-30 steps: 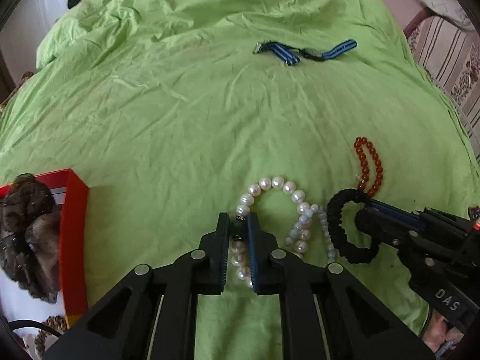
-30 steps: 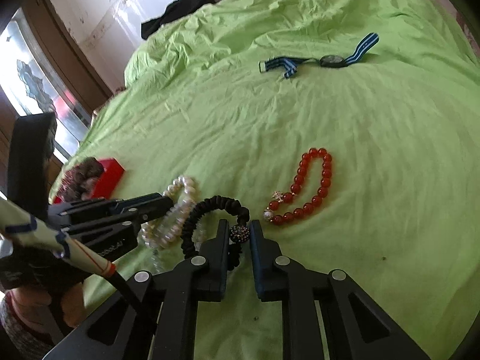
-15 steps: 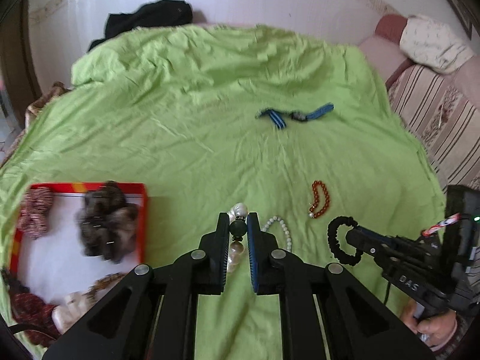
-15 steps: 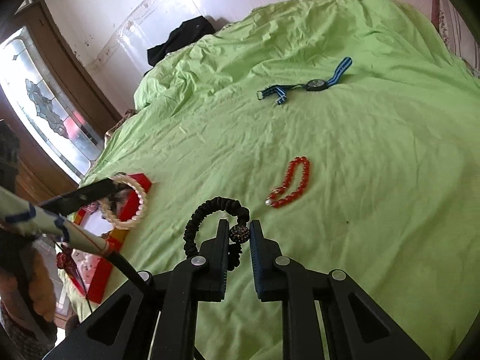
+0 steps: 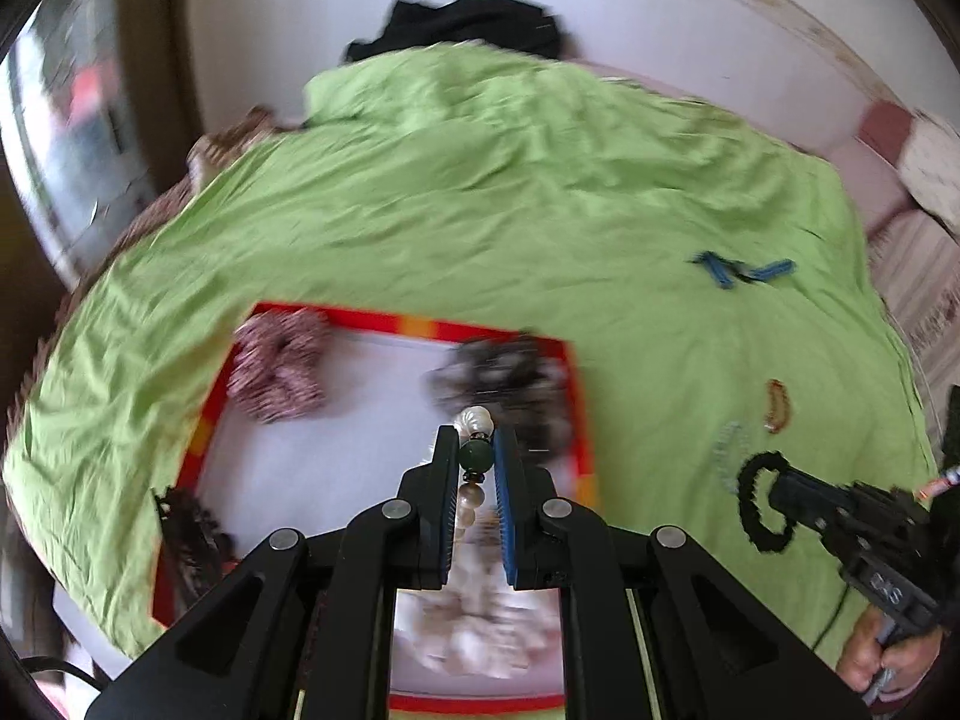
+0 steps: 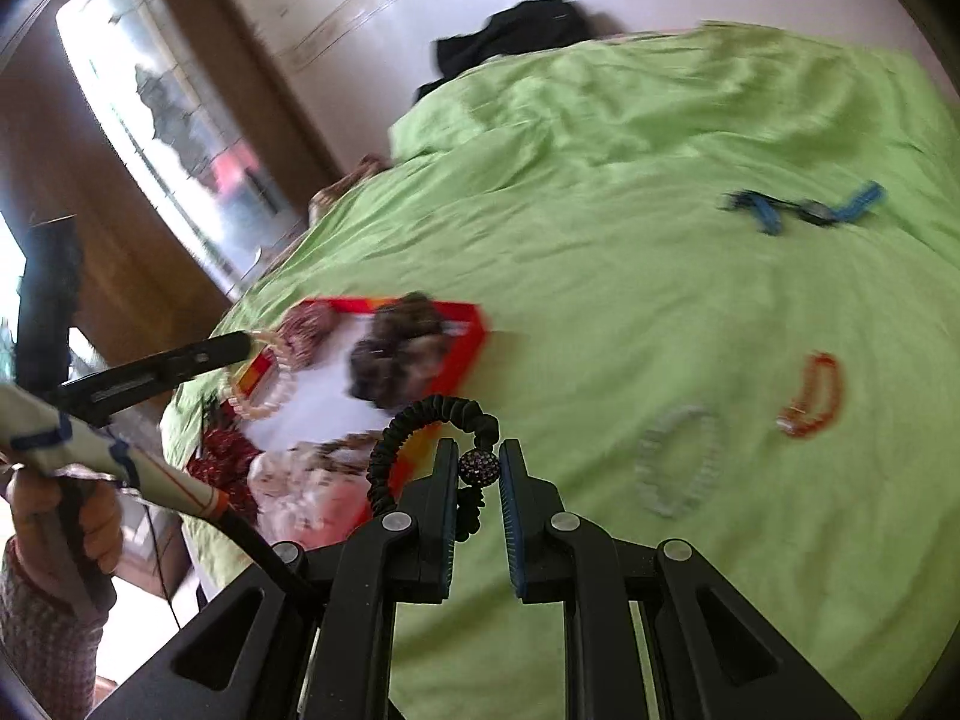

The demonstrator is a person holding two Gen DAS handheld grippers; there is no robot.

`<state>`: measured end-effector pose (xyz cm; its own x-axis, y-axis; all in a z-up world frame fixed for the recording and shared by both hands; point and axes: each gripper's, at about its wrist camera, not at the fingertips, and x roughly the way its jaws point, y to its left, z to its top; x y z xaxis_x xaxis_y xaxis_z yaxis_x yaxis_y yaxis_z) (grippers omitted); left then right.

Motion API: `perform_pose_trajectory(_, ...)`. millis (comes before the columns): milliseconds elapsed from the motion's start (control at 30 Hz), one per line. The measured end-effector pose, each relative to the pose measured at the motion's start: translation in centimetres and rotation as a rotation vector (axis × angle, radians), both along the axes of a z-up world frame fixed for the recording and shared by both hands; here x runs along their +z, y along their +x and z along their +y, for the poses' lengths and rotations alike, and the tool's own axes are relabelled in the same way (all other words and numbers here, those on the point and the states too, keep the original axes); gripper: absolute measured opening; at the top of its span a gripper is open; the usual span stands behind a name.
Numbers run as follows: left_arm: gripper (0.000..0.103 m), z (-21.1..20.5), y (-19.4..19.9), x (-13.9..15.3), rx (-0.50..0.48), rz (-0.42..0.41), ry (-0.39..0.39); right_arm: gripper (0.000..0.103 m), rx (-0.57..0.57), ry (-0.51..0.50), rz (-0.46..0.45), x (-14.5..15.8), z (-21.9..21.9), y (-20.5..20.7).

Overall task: Organize jewelry
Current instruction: 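Carry both bracelets into the red tray and open both tools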

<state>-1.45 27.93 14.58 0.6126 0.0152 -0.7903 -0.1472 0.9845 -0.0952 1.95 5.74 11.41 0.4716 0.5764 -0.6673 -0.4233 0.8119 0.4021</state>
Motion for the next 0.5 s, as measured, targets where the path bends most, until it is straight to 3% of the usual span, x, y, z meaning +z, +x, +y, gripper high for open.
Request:
perform_pose_trajectory(200, 0.011, 6.4, 1.5, -3.5, 0.093, 0.047, -0.029, 0.015, 0.1, -0.029, 0.013, -0.6, 7.7, 1.6)
perform_pose_trajectory(500, 0.011, 11.4, 2.4, -6.9, 0.189, 0.091, -0.053, 0.015, 0.182, -0.087, 0.052, -3.9, 16.1, 3.5)
